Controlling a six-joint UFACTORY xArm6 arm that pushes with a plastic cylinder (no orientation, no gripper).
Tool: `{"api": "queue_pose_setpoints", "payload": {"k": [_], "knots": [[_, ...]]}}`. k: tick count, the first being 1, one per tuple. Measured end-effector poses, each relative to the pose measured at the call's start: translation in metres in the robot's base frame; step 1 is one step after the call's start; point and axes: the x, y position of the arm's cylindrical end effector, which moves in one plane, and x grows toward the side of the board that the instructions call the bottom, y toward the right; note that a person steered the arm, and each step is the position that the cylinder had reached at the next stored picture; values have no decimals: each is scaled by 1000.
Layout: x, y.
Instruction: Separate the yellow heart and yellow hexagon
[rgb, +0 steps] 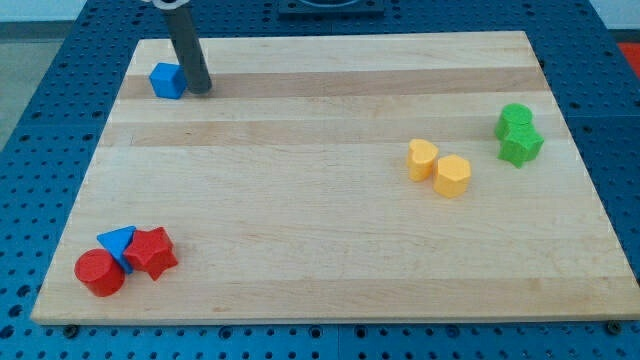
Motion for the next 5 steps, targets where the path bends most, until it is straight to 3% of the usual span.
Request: {"api": "queue_pose_setpoints", "payload": {"k": [2,5], "knots": [[15,6],[187,100]]}}
